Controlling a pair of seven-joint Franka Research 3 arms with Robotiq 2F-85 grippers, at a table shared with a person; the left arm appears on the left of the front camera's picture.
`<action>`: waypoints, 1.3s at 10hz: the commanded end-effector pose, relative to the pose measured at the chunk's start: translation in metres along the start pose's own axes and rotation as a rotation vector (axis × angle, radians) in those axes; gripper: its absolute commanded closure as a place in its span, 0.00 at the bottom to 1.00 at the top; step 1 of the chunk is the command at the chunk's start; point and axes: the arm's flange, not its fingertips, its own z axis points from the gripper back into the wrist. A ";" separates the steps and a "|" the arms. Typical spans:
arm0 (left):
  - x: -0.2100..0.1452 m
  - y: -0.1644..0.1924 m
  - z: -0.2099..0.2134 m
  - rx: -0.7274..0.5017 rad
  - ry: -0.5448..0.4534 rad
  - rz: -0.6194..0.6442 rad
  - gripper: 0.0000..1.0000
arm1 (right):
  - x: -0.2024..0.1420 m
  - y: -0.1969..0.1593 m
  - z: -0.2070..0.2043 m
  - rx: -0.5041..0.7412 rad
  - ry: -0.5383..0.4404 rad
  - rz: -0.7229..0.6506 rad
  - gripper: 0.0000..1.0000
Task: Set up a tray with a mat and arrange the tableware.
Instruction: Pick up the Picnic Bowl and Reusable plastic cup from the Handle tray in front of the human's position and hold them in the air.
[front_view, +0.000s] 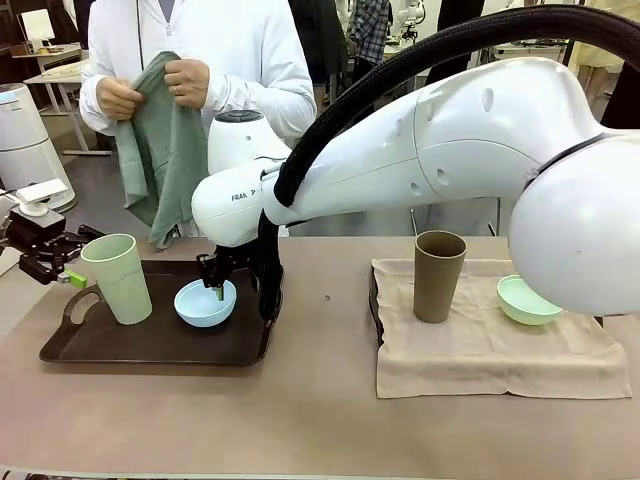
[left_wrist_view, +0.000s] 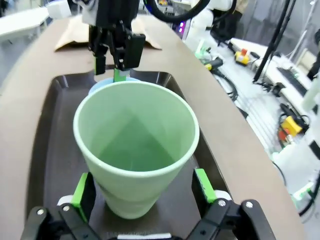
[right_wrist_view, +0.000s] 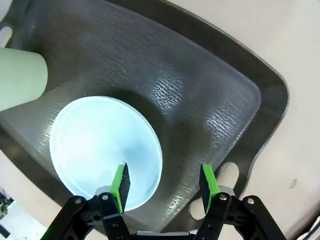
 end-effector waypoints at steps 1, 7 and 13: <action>0.007 -0.001 -0.013 0.024 0.006 0.012 0.00 | 0.008 0.005 -0.007 -0.038 -0.018 0.007 0.27; 0.002 0.016 -0.036 0.038 -0.007 0.018 0.00 | 0.012 0.005 -0.022 -0.034 -0.020 0.051 0.27; 0.000 0.015 -0.043 0.016 -0.002 0.008 1.00 | 0.006 0.005 -0.023 -0.004 -0.010 0.107 1.00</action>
